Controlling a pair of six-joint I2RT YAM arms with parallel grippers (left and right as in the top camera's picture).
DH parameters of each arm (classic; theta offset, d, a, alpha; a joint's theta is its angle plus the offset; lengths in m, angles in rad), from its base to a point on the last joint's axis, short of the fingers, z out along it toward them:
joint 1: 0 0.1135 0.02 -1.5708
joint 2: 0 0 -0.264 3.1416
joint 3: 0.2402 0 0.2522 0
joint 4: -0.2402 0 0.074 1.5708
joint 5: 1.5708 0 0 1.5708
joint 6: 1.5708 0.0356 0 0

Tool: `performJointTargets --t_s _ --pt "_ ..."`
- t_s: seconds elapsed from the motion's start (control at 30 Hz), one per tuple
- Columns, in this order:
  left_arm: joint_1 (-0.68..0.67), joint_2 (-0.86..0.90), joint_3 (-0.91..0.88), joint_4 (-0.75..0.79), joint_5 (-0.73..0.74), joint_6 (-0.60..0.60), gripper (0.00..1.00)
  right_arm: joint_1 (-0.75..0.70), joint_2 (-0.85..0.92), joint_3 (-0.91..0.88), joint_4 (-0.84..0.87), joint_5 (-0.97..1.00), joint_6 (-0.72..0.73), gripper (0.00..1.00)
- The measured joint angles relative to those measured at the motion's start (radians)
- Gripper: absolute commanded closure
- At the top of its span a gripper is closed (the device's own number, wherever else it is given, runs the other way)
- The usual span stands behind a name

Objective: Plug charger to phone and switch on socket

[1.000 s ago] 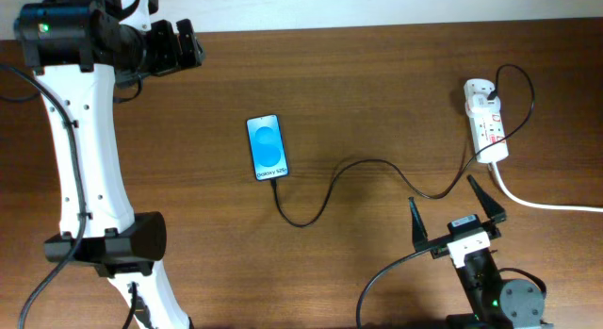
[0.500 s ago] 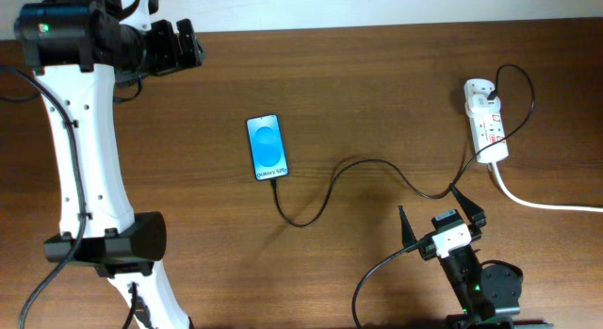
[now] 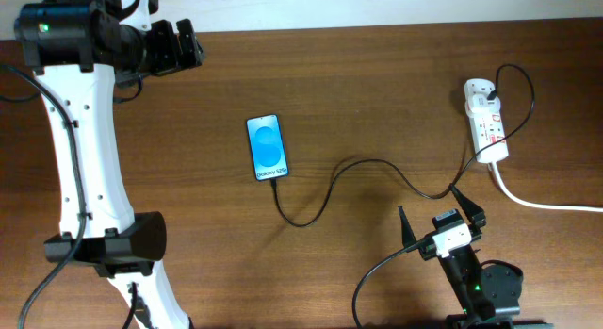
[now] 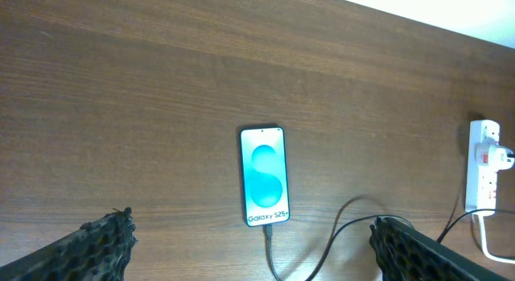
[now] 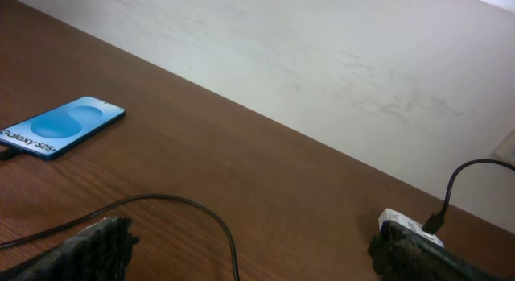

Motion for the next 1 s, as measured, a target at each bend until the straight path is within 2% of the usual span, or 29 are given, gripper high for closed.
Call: performJointTargets --t_s 0.2,0.27,0.37,0.5,0.63,0.7,0.73,0.83,1.0 --pt "0.000 -0.003 -0.006 -0.006 0.000 0.000 0.01 0.000 0.000 0.000 0.000 0.000 0.000 0.02" --pt "0.000 -0.123 -0.208 0.002 -0.009 0.000 0.01 0.000 0.000 0.000 0.000 0.000 0.000 0.02" --pt "0.001 -0.421 -0.650 0.314 -0.083 0.018 0.01 0.000 -0.002 0.000 0.000 0.000 0.000 0.02" --pt "0.002 -0.887 -1.393 0.954 -0.109 0.167 0.01 0.000 -0.002 0.000 -0.001 0.000 0.000 0.02" --pt "0.002 -1.250 -1.892 1.355 -0.100 0.304 0.01 0.000 -0.002 0.000 -0.001 0.000 0.001 0.02" --pt "0.002 -1.383 -2.044 1.496 -0.096 0.328 0.01 0.000 -0.002 0.000 0.000 0.000 0.001 0.02" --pt "0.002 -1.490 -2.145 1.540 -0.096 0.336 0.01 0.000 -0.002 0.000 0.000 0.000 0.001 0.02" --pt "0.001 -1.656 -2.342 1.649 -0.093 0.387 0.01 0.000 -0.002 0.000 0.000 0.000 0.001 0.02" --pt "-0.045 -1.774 -2.462 1.685 -0.115 0.559 0.01 0.000 -0.002 0.000 0.000 0.000 0.001 0.02"
